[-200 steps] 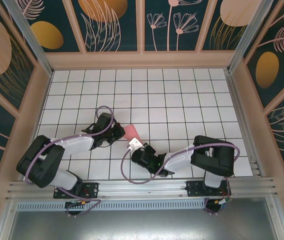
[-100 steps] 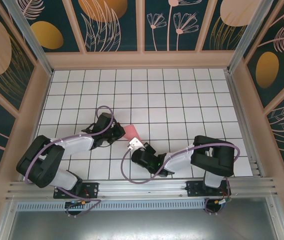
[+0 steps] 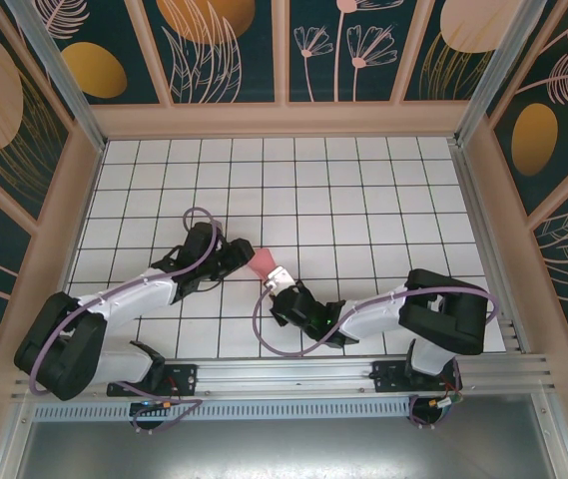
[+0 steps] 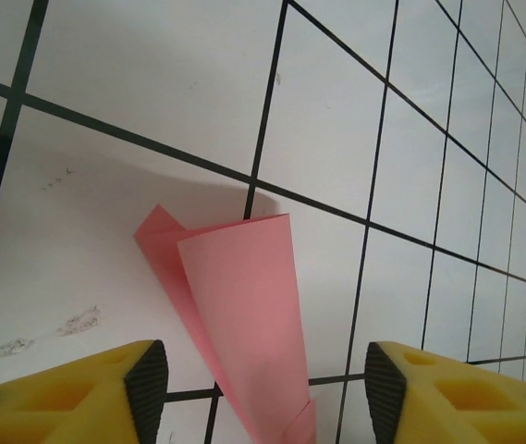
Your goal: Fold a paper plane with a square sheet of paper (pick it up from the middle)
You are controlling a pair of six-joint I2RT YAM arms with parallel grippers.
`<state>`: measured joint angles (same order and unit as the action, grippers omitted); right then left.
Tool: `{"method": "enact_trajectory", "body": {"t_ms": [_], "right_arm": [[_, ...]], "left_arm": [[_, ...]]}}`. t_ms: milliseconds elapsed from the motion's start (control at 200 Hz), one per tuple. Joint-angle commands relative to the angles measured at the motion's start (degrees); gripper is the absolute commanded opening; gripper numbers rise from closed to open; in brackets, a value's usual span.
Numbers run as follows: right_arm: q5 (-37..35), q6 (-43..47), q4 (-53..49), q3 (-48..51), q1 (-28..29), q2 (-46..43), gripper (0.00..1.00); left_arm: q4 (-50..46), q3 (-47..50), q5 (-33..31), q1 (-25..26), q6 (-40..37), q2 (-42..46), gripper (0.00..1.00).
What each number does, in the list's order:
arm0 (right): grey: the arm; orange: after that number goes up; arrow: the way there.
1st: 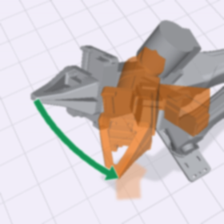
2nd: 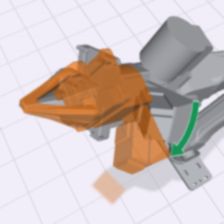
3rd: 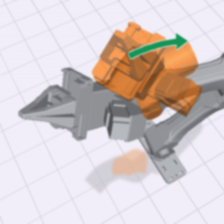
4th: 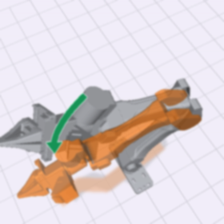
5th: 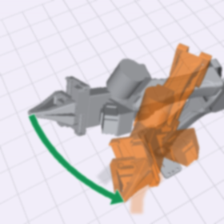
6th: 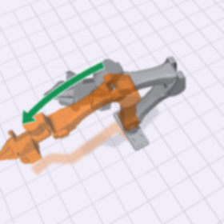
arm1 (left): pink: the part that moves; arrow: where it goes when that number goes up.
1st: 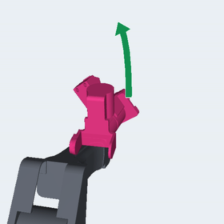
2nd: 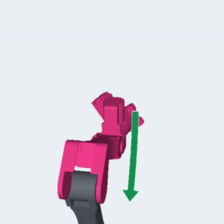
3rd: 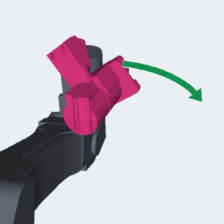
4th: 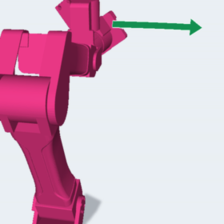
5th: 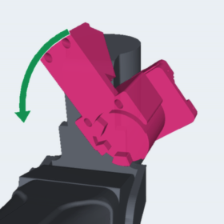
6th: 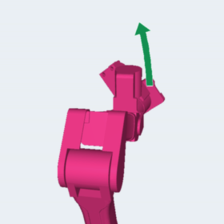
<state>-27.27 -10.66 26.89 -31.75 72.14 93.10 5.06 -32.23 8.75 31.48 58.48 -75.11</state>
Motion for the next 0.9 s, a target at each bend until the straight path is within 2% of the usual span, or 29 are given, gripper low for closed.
{"method": "enact_trajectory", "body": {"t_ms": [0, 110, 220, 430, 495, 550, 896], "right_arm": [[1.2, -1.0, 2.2, 0.3, -0.1, -0.4, 0.00], [0.9, -0.3, 2.1, -0.3, 0.0, 0.2, 0.00], [0.5, 0.3, 1.8, -0.9, -0.1, 0.8, 0.00], [0.2, 0.3, 1.0, -1.4, 0.1, 1.6, 0.02], [-0.2, 0.6, 0.6, -1.4, 0.2, 2.2, 0.04], [-0.7, 1.1, -0.2, -1.6, 0.5, 2.8, 0.06], [-4.1, 3.7, -1.7, -2.9, 0.6, 4.5, 0.15]], "left_arm": [[1.9, 1.3, 2.4, -0.4, 0.9, -1.2, 0.65], [4.7, 0.9, 5.0, -0.4, 1.9, -3.8, 0.66], [5.0, -0.8, 6.4, -0.4, 1.5, -6.5, 0.59], [4.3, -1.9, 6.2, -0.4, 0.9, -8.5, 0.27], [3.6, -1.8, 5.2, -0.4, 0.7, -8.3, 0.14], [3.2, -1.7, 4.7, -0.4, 0.6, -8.2, 0.08], [2.4, -2.4, 5.6, -0.4, -0.3, -8.5, 0.03]]}}
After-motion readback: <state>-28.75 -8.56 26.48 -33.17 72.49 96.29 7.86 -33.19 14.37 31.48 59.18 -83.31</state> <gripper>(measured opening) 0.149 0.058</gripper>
